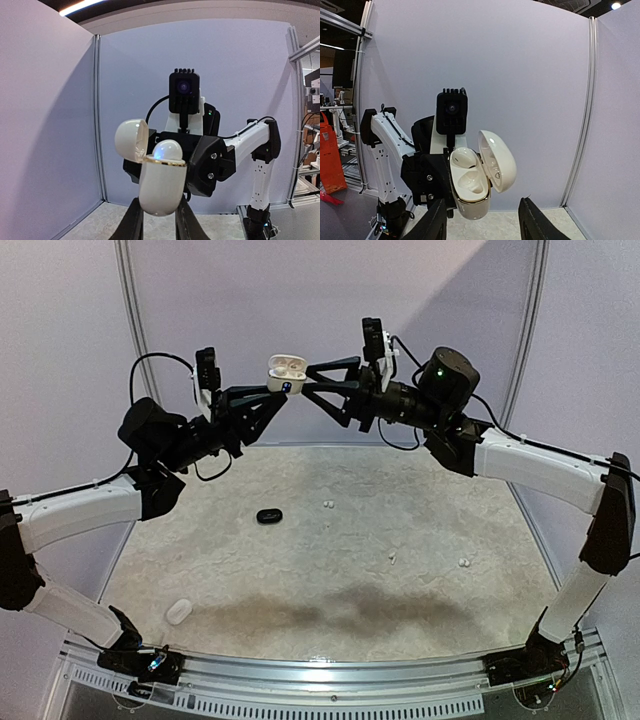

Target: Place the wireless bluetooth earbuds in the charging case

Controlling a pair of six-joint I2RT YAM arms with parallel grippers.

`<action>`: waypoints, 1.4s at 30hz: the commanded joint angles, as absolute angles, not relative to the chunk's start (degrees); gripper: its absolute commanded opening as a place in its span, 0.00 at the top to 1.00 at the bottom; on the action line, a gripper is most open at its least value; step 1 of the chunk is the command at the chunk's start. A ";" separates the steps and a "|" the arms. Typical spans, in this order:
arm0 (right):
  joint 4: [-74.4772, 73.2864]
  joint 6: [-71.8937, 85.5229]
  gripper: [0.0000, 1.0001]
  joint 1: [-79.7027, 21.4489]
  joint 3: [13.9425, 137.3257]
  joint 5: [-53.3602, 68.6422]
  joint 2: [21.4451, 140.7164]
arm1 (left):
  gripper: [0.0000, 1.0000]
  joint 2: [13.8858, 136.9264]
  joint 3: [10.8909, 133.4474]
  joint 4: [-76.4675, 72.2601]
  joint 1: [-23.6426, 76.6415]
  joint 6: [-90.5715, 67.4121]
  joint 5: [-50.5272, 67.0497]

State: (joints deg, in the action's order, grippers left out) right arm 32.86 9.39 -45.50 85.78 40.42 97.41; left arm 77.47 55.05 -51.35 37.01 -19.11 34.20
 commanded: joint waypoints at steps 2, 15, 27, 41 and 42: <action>32.88 11.96 0.53 -46.04 87.73 42.73 99.72 | 1.00 76.78 55.99 -52.98 37.18 -19.76 33.80; 30.86 15.77 0.65 -46.11 92.31 45.40 103.23 | 1.00 76.91 56.07 -53.45 37.18 -19.35 33.28; 28.94 16.61 0.63 -46.15 93.46 45.48 103.71 | 1.00 76.99 55.99 -53.74 37.19 -19.25 33.17; 28.38 16.63 0.67 -46.54 95.27 47.26 104.44 | 1.00 77.36 56.34 -53.52 37.09 -19.11 33.21; 28.37 16.57 0.68 -46.52 95.33 47.28 104.49 | 1.00 77.40 56.34 -53.48 37.09 -19.03 33.26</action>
